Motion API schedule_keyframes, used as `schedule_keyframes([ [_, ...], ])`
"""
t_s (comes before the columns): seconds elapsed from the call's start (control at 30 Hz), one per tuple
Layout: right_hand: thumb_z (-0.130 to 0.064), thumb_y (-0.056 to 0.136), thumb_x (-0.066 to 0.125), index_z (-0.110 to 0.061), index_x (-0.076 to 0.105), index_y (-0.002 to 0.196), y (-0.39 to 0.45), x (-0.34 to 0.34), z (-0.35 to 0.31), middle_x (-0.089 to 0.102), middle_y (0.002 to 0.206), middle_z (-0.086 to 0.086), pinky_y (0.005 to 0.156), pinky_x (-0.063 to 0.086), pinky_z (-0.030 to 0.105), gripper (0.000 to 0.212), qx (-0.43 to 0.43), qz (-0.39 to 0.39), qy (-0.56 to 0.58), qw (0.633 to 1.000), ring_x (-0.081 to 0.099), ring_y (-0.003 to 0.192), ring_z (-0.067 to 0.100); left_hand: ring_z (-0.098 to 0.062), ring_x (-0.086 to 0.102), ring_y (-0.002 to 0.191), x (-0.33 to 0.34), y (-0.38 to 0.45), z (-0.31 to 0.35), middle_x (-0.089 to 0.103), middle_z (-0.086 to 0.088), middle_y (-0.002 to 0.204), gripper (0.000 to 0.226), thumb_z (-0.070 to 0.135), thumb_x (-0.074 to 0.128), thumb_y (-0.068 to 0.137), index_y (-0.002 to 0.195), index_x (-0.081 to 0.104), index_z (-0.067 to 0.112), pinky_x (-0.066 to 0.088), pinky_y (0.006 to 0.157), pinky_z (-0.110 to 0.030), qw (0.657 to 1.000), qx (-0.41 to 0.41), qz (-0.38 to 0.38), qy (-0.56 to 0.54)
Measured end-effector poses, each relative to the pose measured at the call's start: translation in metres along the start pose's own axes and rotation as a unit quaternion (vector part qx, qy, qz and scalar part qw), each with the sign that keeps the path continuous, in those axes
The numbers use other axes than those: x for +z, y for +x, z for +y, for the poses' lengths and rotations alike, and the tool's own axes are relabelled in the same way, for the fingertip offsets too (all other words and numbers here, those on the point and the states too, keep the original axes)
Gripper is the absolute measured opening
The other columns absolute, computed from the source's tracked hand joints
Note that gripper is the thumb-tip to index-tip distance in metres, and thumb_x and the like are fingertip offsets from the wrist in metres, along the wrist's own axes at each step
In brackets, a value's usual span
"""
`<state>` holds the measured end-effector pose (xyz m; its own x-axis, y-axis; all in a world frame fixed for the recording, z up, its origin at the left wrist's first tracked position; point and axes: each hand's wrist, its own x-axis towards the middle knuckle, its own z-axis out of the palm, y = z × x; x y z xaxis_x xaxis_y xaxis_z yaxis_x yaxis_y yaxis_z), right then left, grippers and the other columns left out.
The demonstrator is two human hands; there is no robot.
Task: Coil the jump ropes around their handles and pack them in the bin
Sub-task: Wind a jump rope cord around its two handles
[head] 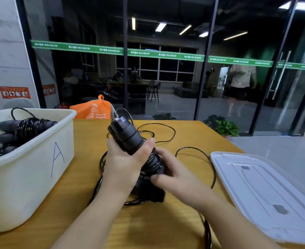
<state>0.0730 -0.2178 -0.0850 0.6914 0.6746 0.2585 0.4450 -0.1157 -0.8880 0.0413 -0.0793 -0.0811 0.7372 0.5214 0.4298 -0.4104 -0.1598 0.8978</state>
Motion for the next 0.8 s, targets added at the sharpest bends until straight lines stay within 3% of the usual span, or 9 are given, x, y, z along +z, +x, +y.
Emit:
schedule_keyframes([
  [0.1,-0.029,0.072,0.071,-0.036,0.041,0.132,0.002,0.009,0.012,0.063,0.11,-0.016,0.09,0.053,0.036,0.067,0.002,0.046,-0.118,0.992,0.062,0.101,0.002,-0.002,0.061,0.077,0.003,-0.006,0.001,0.058,0.008,0.085,0.072,0.067,0.079,0.049,0.096,0.046,0.023,0.04,0.06,-0.019,0.999,-0.015,-0.004,0.042],
  [0.23,-0.027,0.064,0.06,-0.036,0.056,0.103,0.003,0.007,0.009,0.066,0.084,-0.013,0.068,0.053,0.029,0.04,0.001,0.091,-0.132,0.987,0.062,0.076,0.006,0.007,0.053,0.075,0.003,-0.006,0.002,0.057,0.013,0.087,0.073,0.073,0.065,0.042,0.095,0.043,0.028,0.037,0.054,-0.007,0.993,-0.011,-0.049,0.104],
  [0.3,-0.022,0.058,0.059,-0.029,0.057,0.082,0.002,0.002,0.003,0.06,0.067,-0.014,0.056,0.043,0.02,0.025,-0.002,0.112,-0.095,0.989,0.054,0.061,0.005,0.011,0.051,0.077,-0.002,-0.004,0.004,0.056,0.019,0.087,0.069,0.076,0.071,0.051,0.097,0.043,0.034,0.036,0.057,-0.001,0.988,0.016,-0.065,0.142],
  [0.4,-0.009,0.052,0.059,-0.015,0.054,0.068,0.0,-0.004,-0.004,0.052,0.056,-0.004,0.046,0.035,0.022,0.017,0.02,0.091,0.028,0.995,0.046,0.05,0.011,0.01,0.055,0.072,-0.01,-0.001,0.005,0.059,0.018,0.074,0.051,0.072,0.069,0.06,0.091,0.047,0.038,0.035,0.059,-0.002,0.978,0.065,-0.076,0.184],
  [0.47,-0.008,0.05,0.059,-0.005,0.059,0.071,0.0,-0.006,-0.003,0.057,0.058,0.006,0.044,0.032,0.023,0.021,0.022,0.061,0.086,0.994,0.049,0.049,0.017,0.006,0.055,0.064,-0.013,0.002,0.004,0.06,0.018,0.065,0.047,0.073,0.068,0.059,0.088,0.05,0.04,0.036,0.056,-0.007,0.979,0.077,-0.082,0.169],
  [0.53,-0.015,0.045,0.059,0.006,0.061,0.077,0.003,-0.007,0.003,0.06,0.059,0.013,0.043,0.029,0.022,0.038,0.016,0.032,0.142,0.989,0.049,0.048,0.021,0.001,0.055,0.06,-0.015,0.004,0.002,0.061,0.018,0.064,0.044,0.073,0.06,0.054,0.087,0.054,0.043,0.037,0.055,-0.009,0.984,0.082,-0.084,0.137],
  [0.63,-0.021,0.045,0.058,0.0,0.063,0.086,0.004,-0.009,0.005,0.06,0.07,0.015,0.042,0.026,0.018,0.046,0.009,-0.019,0.271,0.962,0.048,0.047,0.021,0.0,0.061,0.066,-0.018,0.004,0.004,0.066,0.016,0.069,0.028,0.067,0.062,0.063,0.088,0.057,0.056,0.041,0.059,-0.009,0.98,0.118,-0.09,0.132],
  [0.73,-0.021,0.048,0.059,-0.003,0.062,0.098,0.003,-0.012,0.005,0.06,0.073,0.011,0.04,0.03,0.018,0.053,0.024,-0.067,0.357,0.931,0.049,0.048,0.018,0.004,0.063,0.07,-0.018,0.004,0.007,0.069,0.02,0.073,0.024,0.052,0.075,0.071,0.091,0.063,0.044,0.044,0.065,-0.007,0.986,0.125,-0.084,0.078],
  [0.8,-0.022,0.045,0.068,-0.004,0.063,0.1,0.002,-0.013,0.005,0.06,0.073,0.011,0.04,0.029,0.017,0.058,0.034,-0.101,0.395,0.913,0.051,0.048,0.018,-0.003,0.066,0.072,-0.016,0.005,0.005,0.072,0.009,0.08,0.036,0.055,0.081,0.059,0.085,0.067,0.036,0.048,0.067,-0.015,0.99,0.076,-0.109,-0.037],
])
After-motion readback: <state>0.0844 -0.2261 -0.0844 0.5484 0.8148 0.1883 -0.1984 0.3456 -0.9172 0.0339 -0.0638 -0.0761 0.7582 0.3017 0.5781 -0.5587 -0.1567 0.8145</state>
